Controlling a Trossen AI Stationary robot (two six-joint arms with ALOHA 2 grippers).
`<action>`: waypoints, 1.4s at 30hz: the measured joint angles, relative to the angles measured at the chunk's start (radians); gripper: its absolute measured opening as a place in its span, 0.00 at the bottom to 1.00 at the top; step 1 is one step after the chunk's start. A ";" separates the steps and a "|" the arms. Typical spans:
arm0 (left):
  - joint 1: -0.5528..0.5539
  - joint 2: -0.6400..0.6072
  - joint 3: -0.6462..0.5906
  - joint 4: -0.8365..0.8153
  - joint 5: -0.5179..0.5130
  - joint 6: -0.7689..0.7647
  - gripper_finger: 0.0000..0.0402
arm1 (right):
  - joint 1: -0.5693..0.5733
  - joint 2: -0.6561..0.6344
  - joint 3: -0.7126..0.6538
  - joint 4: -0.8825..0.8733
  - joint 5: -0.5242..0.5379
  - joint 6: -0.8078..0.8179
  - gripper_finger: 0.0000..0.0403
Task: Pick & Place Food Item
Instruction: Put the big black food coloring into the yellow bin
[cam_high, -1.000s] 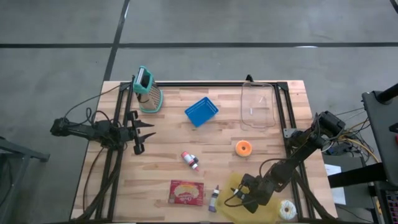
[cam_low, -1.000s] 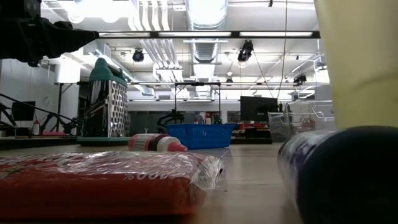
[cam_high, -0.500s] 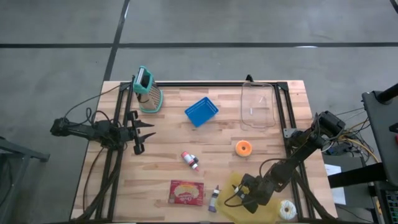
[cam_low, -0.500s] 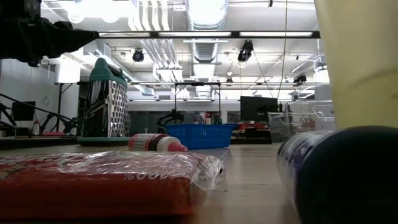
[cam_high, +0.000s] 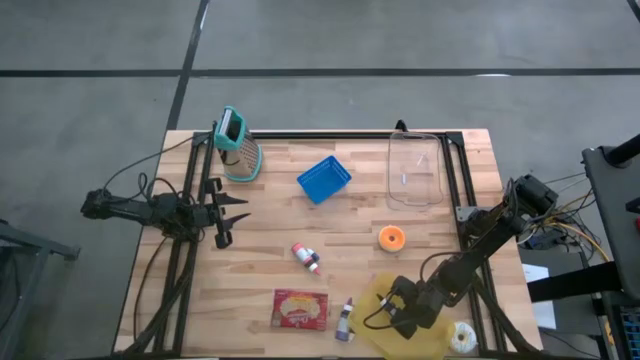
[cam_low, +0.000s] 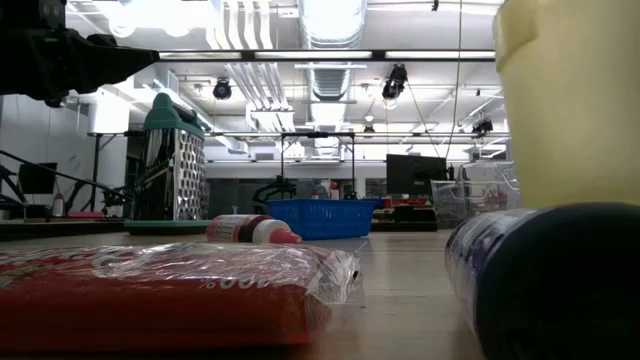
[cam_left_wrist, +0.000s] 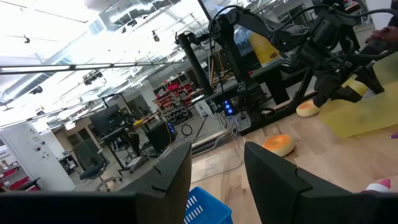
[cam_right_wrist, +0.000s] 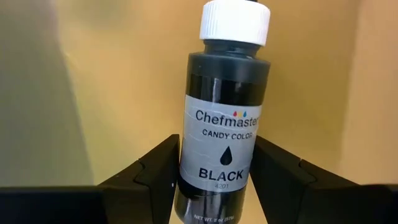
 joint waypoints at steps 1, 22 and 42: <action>0.000 0.000 0.000 0.000 0.000 0.000 0.38 | 0.000 -0.003 0.000 -0.007 0.004 0.000 0.44; 0.000 0.000 0.000 0.000 0.000 0.000 0.38 | 0.000 -0.051 0.003 -0.190 0.024 -0.002 0.44; 0.000 0.001 0.000 -0.001 0.000 0.000 0.38 | 0.000 -0.053 0.083 -0.237 0.030 0.024 0.44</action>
